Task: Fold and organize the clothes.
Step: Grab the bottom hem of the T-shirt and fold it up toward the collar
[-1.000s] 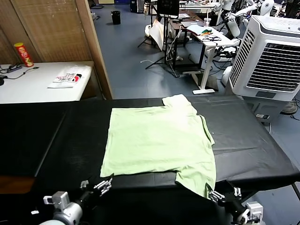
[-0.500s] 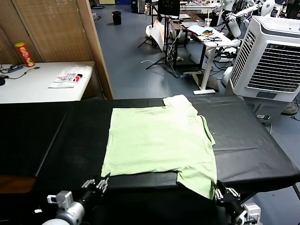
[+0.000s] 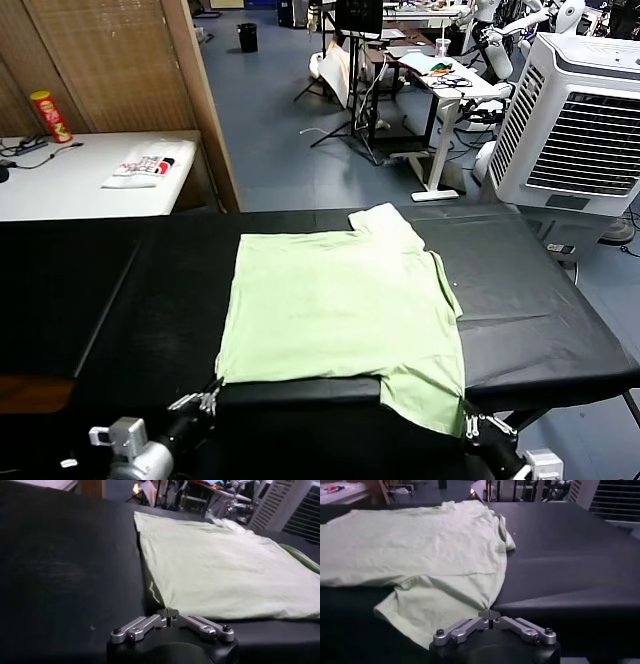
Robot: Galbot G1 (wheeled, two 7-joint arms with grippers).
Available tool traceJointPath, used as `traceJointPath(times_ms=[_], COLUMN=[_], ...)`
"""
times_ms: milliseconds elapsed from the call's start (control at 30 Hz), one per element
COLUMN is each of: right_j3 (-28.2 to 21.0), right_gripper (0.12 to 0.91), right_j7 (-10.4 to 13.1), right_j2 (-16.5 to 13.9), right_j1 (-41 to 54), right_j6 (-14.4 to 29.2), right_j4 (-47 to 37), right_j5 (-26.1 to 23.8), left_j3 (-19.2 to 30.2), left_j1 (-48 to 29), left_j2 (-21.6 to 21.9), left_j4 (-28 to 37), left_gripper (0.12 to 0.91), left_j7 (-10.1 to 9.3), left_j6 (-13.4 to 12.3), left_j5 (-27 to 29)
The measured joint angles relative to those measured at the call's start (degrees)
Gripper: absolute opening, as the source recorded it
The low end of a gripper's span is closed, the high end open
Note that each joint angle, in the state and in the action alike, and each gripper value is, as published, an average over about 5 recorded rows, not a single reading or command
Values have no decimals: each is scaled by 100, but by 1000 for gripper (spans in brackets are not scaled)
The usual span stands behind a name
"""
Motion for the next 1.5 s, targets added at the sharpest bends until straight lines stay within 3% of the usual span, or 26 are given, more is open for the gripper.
traceJointPath(times_ms=[367, 667, 900, 1233, 1333, 1500], right_j3=[120, -193, -692, -1355, -1463, -1426], right_gripper=[122, 122, 122, 123, 177, 435], right_j7=[-54, -159, -171, -264, -309, -330], right_j2=[-380, -888, -1092, -1212, -1189, -1235], right_j1=[895, 2324, 3564, 4690, 4825, 4761], right_j6=[799, 1268, 1253, 1263, 1272, 1185], right_j4=[-516, -1794, -2885, -3942, -4051, -3947], right_j5=[682, 697, 492, 423, 487, 542], left_j3=[-18, 234, 377, 397, 404, 409], left_j1=[-238, -1167, -1761, -2317, -2426, -2528], left_j2=[-249, -659, -949, -817, -770, -754], left_j4=[76, 570, 1079, 1746, 1896, 1990], left_gripper=[125, 125, 125, 125, 125, 152], left_j7=[-101, -24, -26, -3, 5, 14], left_j6=[-543, -1010, -1082, -1111, -1096, -1046], left_j5=[41, 398, 816, 1337, 1398, 1471])
